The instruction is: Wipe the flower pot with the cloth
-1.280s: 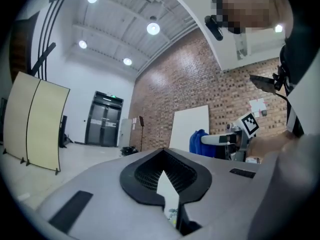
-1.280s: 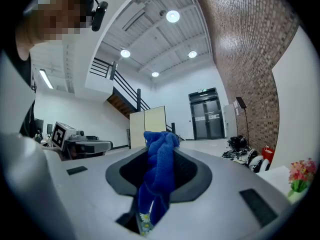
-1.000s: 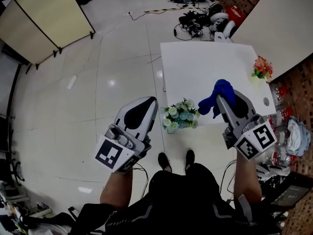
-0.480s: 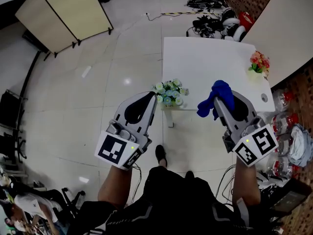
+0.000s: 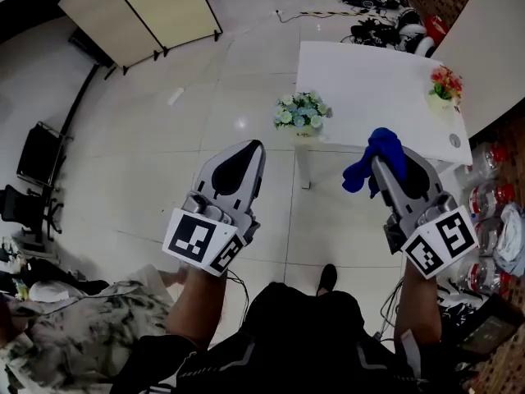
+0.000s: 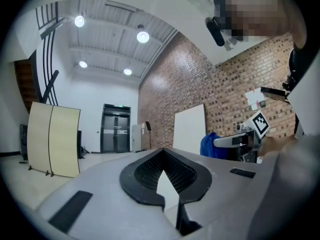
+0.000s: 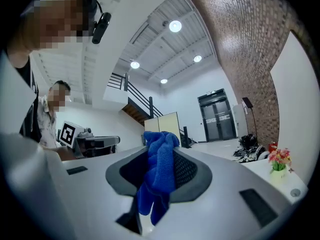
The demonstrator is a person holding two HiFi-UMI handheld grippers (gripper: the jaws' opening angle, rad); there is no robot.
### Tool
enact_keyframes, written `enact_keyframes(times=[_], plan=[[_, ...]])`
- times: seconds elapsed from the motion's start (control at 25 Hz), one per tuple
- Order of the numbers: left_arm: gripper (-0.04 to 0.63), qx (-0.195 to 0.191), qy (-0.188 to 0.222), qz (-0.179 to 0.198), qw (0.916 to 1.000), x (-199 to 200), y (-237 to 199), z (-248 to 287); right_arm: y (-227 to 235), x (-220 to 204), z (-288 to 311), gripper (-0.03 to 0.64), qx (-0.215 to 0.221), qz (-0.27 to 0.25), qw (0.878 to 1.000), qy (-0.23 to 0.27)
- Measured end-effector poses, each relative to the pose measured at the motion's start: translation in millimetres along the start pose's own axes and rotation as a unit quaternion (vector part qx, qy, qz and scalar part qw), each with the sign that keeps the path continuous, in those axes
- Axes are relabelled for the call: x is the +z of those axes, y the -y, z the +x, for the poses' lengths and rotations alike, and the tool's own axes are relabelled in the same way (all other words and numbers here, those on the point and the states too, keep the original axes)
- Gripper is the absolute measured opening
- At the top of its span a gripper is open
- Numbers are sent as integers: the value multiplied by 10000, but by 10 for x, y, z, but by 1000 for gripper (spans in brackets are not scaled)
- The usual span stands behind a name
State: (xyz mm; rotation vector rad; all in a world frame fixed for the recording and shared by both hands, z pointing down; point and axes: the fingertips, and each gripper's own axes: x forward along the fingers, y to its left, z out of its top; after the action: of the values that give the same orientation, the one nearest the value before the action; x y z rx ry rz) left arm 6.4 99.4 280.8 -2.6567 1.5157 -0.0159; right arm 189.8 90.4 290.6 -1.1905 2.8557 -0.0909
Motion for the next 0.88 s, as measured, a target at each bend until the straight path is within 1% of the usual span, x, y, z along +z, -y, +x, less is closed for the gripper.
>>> enact_keyframes(times=[0.2,0.28,0.36,0.48,0.52,0.6,0.76,0.88], plan=[[3,-378,140,-179,9990,23,89,-692,-733,21,-236,101,-273,-41,9996,88],[3,-526,152,-190,9983,24,118,-952,-1020,-11,-345,101,-417,-16,9991,111],[3,-617,149,-241,9977,38,122,-1171,-1294,-37,-431,101,-496,-46,9987,63],[3,-683,143,-464,9965,81,136,-1423,-1624,-22,-572,101,-534,-55,9986,17],[3,-698,163,-492,9962,111,158,-1497,-1702,-12,-624,101,-538,-92,9985,2],[3,-683,234,-425,9965,189,226,-1626,-1810,3,-724,101,-522,-206,9984,-44],[3,-581,339,-332,9972,340,421,-1811,-1927,106,-958,101,-466,-238,9986,21],[3,-558,353,-265,9975,411,586,-1912,-2006,196,-1111,101,-380,-393,9985,36]])
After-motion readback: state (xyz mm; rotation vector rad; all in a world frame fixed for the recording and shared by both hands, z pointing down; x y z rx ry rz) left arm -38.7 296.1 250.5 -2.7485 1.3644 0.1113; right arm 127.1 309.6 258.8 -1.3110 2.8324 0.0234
